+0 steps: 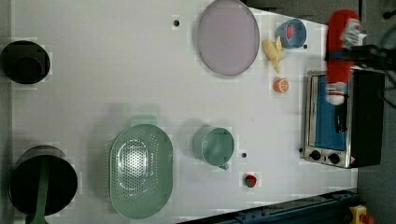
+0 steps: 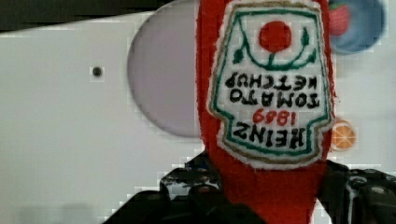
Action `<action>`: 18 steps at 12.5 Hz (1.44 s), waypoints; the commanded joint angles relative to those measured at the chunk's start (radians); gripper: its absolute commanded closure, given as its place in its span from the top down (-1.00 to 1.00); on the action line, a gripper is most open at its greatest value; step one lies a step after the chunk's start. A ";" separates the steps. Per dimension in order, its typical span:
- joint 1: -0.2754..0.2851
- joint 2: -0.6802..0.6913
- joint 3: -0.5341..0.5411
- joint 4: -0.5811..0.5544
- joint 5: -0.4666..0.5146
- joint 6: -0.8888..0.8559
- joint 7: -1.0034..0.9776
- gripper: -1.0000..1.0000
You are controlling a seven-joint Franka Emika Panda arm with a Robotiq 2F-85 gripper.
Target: Pick ketchup from plate and place it on table.
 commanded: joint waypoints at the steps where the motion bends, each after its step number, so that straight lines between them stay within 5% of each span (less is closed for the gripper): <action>1: -0.054 -0.034 -0.056 -0.164 0.006 -0.034 -0.019 0.20; 8: -0.049 -0.110 -0.047 -0.574 0.001 0.302 -0.019 0.20; 14: -0.046 0.094 -0.037 -0.648 0.001 0.536 -0.019 0.20; 15: -0.047 0.129 -0.037 -0.649 0.001 0.563 -0.019 0.25; 18: -0.046 0.162 -0.037 -0.649 0.001 0.619 -0.019 0.88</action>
